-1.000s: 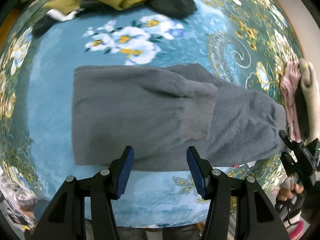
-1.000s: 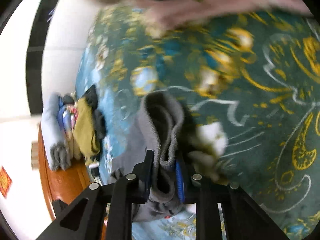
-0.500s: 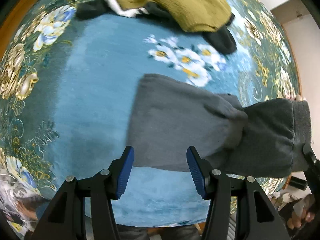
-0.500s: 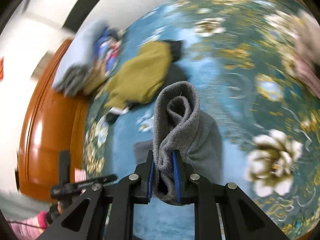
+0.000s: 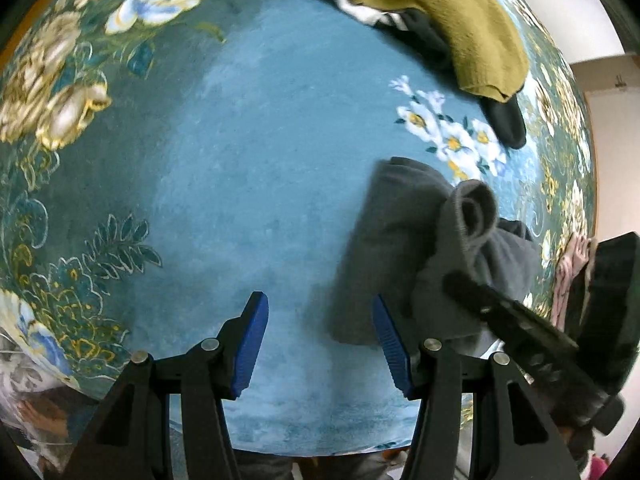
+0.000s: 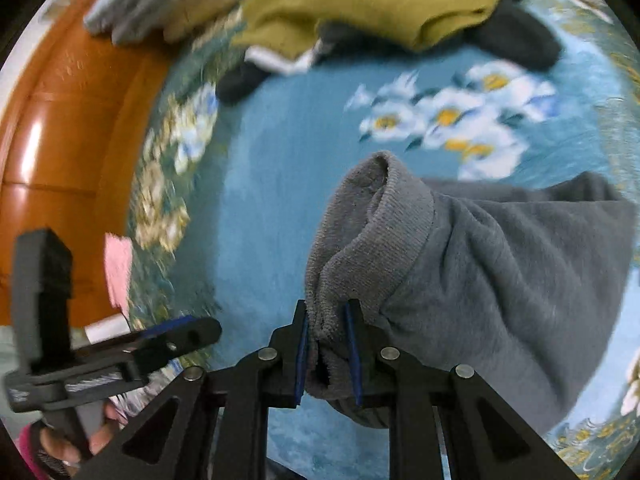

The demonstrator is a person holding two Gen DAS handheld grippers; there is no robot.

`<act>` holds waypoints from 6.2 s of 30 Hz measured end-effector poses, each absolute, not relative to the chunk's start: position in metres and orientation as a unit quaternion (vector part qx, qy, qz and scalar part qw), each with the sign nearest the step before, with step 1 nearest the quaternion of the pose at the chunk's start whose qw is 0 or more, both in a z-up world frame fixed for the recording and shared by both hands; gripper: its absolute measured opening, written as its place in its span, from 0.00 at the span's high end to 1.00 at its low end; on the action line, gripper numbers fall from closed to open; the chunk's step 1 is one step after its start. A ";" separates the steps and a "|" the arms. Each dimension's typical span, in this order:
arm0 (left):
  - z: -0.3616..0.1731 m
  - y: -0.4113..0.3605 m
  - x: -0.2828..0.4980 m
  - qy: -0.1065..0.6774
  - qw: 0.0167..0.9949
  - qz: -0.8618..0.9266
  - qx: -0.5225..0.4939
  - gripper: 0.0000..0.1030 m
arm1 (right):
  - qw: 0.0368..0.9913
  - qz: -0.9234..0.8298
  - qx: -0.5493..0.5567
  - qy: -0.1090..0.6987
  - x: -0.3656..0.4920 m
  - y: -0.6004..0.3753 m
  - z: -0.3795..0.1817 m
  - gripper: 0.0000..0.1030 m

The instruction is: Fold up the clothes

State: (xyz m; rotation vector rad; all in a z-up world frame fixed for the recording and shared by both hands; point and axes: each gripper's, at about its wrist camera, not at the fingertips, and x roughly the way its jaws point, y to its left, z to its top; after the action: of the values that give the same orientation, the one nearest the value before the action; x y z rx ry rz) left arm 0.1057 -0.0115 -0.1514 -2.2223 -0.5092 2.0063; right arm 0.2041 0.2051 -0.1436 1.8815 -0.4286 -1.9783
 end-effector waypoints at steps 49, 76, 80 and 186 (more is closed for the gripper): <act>-0.216 0.084 0.092 -0.126 0.246 0.639 -0.718 0.43 | 0.110 -0.737 0.635 -0.202 0.241 0.349 -0.174 0.64; -0.265 0.045 0.080 -0.229 0.206 0.592 -0.744 0.17 | 0.078 -0.701 0.616 -0.352 0.244 0.401 -0.223 0.29; -0.266 0.045 0.081 -0.243 0.235 0.592 -0.732 0.09 | 0.088 -0.694 0.619 -0.357 0.234 0.403 -0.236 0.29; 0.002 0.783 0.068 0.087 0.413 0.590 -0.688 0.57 | -0.096 -0.748 0.427 -0.498 0.357 1.008 -0.042 0.59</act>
State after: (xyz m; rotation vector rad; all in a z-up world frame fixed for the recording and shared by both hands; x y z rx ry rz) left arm 0.0675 0.7833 0.0024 -1.7304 0.2196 1.4828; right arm 0.3566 1.0077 -0.0419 1.4313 -1.6677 -2.5065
